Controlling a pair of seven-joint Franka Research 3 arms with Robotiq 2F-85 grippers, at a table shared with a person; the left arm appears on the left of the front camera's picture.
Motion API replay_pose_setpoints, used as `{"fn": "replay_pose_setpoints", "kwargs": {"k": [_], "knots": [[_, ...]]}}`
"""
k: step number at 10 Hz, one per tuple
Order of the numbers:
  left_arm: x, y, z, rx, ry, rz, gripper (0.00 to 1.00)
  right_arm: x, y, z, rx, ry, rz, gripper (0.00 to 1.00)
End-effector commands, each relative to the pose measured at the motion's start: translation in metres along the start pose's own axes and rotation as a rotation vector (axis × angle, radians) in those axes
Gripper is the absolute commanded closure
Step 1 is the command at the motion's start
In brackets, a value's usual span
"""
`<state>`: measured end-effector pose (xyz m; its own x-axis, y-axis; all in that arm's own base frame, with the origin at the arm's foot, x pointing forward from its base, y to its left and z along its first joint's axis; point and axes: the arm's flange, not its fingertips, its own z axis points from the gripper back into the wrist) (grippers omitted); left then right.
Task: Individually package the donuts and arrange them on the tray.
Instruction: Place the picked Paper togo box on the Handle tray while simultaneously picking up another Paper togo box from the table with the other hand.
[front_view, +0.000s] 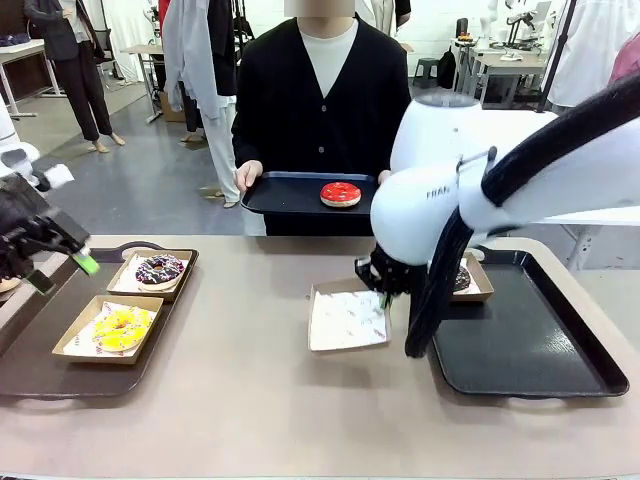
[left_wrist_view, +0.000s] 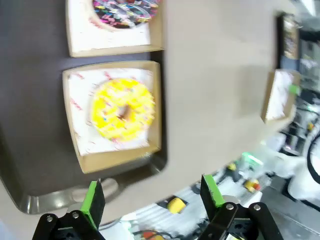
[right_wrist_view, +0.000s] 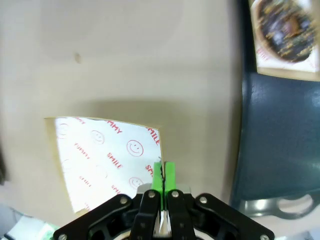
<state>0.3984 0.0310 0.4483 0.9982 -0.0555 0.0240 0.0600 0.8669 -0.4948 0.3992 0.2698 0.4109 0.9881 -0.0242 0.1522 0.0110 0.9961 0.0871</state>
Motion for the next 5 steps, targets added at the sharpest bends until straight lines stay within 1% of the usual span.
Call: {"fn": "replay_pose_setpoints", "kwargs": {"k": [1,2,4,5], "knots": [[-0.015,0.018,0.037,-0.199,-0.025,-0.026,0.00,0.024,0.004,0.030,-0.003,0.040,0.008,1.00],[-0.023,0.027,0.052,-0.301,-0.035,-0.031,0.00,0.038,0.011,0.048,-0.013,0.059,0.007,1.00],[-0.028,0.053,0.072,-0.502,-0.024,-0.062,0.00,0.075,0.028,0.078,-0.053,0.098,0.001,1.00],[-0.036,0.063,0.081,-0.576,-0.013,-0.068,0.00,0.085,0.037,0.091,-0.065,0.130,0.004,1.00]]}}
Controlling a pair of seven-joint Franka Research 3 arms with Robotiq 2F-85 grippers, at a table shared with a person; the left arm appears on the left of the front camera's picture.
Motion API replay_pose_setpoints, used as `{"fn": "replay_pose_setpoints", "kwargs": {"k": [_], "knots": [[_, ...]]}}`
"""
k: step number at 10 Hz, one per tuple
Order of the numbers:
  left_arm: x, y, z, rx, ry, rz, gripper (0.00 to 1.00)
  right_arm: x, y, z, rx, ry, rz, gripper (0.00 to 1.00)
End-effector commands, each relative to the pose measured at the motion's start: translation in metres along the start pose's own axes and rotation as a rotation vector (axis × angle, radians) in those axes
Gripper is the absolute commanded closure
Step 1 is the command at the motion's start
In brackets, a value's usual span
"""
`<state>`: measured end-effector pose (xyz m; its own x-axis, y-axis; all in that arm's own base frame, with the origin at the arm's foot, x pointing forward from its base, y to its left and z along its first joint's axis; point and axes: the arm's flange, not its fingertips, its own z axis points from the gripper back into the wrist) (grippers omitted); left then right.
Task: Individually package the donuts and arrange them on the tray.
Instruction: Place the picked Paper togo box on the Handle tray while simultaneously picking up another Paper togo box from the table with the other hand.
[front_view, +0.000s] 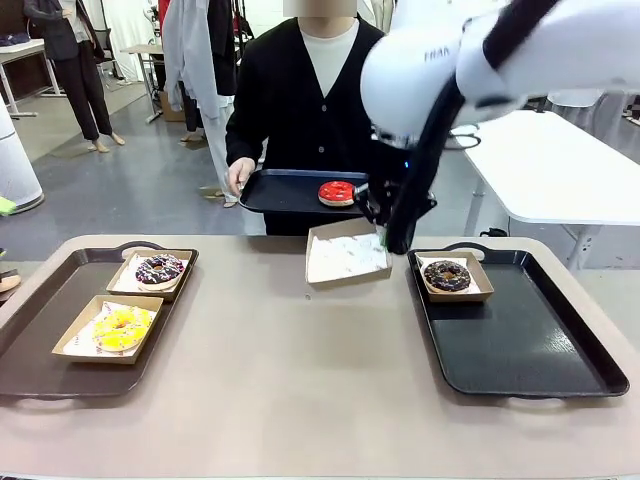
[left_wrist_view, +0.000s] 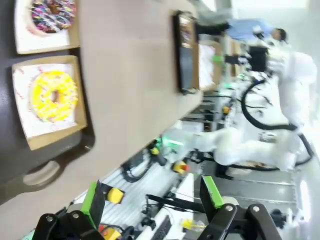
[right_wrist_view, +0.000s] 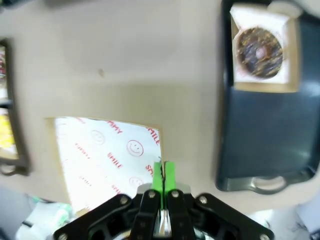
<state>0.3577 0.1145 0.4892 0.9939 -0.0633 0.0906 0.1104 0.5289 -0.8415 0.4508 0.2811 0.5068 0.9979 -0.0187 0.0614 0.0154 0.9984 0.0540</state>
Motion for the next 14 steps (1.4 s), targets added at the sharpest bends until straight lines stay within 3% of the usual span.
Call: {"fn": "replay_pose_setpoints", "kwargs": {"k": [1,5,9,12,14], "knots": [[0.007,0.016,0.016,-0.140,0.026,0.000,0.00,0.032,0.024,0.021,-0.032,0.052,0.002,1.00],[0.015,0.040,0.019,-0.252,-0.009,-0.033,0.00,0.075,0.039,0.028,-0.012,0.071,-0.010,1.00],[0.027,0.043,0.016,-0.148,-0.100,0.038,0.00,0.101,0.034,-0.002,0.008,0.122,-0.041,1.00],[0.031,0.061,0.012,-0.086,-0.089,0.088,0.00,0.111,0.033,-0.020,-0.001,0.132,-0.027,1.00],[0.033,0.053,0.016,-0.129,-0.091,0.037,0.00,0.104,0.027,-0.019,0.005,0.124,-0.030,1.00]]}}
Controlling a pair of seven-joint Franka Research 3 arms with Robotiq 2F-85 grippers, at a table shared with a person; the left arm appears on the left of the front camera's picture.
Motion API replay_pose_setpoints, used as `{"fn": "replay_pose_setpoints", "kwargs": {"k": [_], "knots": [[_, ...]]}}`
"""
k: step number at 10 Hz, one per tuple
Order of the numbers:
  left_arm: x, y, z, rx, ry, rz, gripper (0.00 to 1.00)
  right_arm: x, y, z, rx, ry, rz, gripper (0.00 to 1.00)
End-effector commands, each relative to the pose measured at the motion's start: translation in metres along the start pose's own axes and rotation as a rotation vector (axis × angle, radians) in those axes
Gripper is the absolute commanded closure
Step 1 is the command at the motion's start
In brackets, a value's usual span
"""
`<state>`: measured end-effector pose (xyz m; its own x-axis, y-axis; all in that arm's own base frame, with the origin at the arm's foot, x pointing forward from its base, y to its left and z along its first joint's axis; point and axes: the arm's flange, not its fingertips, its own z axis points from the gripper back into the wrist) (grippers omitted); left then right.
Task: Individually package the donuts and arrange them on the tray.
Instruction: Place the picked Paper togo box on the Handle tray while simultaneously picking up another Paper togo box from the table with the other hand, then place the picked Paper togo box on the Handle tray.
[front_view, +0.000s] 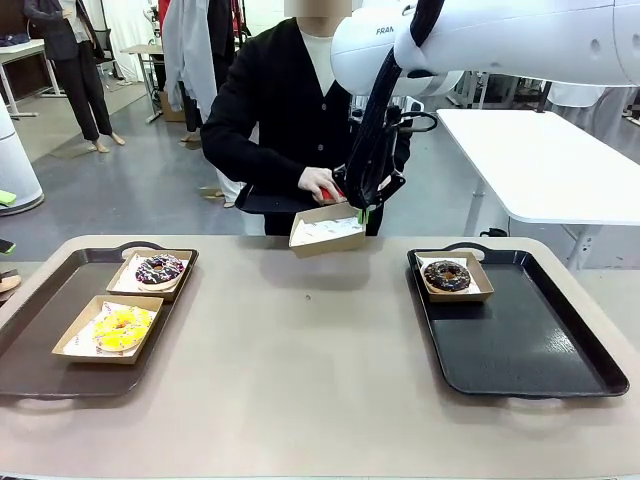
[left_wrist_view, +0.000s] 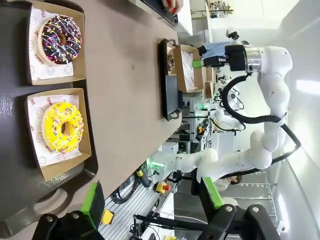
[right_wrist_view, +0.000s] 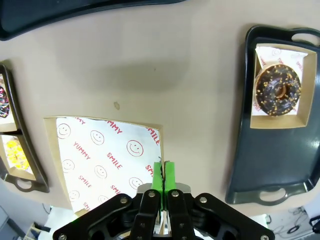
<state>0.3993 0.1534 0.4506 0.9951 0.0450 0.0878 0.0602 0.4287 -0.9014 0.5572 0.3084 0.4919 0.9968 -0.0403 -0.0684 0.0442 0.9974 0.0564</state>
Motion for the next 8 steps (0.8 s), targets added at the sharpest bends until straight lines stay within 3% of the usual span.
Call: {"fn": "replay_pose_setpoints", "kwargs": {"k": [1,8], "knots": [[-0.0027,-0.0051,0.0035,-0.015,0.004,-0.017,0.00,-0.0016,-0.0012,0.0040,0.003,-0.004,-0.001,1.00],[-0.0027,-0.0051,0.0035,-0.015,0.004,-0.017,0.00,-0.0016,-0.0012,0.0040,0.003,-0.004,-0.001,1.00]]}}
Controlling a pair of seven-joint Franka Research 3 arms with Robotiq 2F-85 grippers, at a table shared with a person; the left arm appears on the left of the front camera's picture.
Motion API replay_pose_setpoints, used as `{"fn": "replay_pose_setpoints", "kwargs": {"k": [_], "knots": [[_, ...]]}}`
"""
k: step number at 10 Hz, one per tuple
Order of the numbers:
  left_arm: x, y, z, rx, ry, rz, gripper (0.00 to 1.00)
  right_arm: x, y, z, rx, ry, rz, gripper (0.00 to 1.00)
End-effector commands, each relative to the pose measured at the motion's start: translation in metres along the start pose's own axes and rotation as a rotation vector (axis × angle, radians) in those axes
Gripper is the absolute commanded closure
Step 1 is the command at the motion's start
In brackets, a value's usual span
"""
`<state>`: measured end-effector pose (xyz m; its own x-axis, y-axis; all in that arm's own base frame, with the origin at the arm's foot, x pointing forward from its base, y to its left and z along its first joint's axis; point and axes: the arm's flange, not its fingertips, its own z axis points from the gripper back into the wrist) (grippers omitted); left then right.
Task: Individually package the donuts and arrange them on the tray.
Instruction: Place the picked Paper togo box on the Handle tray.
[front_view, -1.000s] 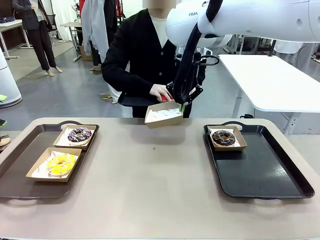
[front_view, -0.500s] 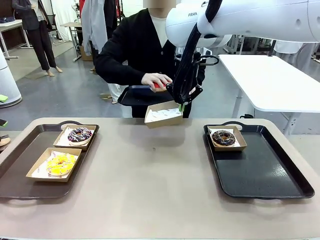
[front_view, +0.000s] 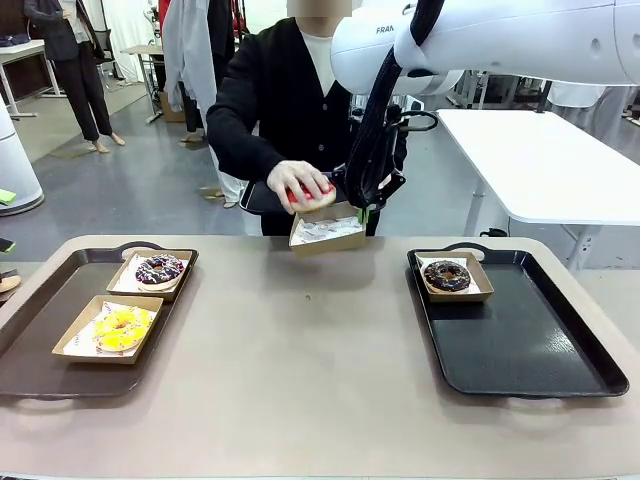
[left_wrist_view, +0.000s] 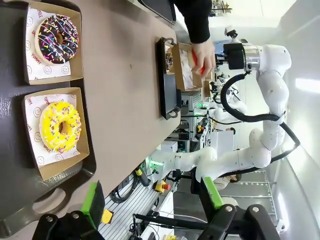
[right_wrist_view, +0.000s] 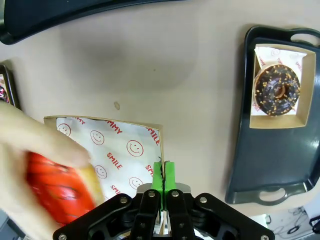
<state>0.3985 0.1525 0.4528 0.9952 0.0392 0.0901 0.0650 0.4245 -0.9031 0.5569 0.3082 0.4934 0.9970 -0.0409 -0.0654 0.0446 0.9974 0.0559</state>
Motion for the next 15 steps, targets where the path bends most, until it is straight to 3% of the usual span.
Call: {"fn": "replay_pose_setpoints", "kwargs": {"k": [1,12,15], "knots": [[-0.002,-0.003,0.003,-0.010,-0.001,-0.012,0.00,-0.001,-0.001,0.003,0.004,-0.001,-0.001,1.00],[-0.002,-0.003,0.003,-0.010,-0.001,-0.012,0.00,0.000,0.000,0.000,-0.001,0.000,0.000,0.99],[-0.002,-0.003,0.003,-0.010,-0.001,-0.012,0.00,-0.040,-0.041,0.043,-0.044,0.010,0.067,0.99]]}}
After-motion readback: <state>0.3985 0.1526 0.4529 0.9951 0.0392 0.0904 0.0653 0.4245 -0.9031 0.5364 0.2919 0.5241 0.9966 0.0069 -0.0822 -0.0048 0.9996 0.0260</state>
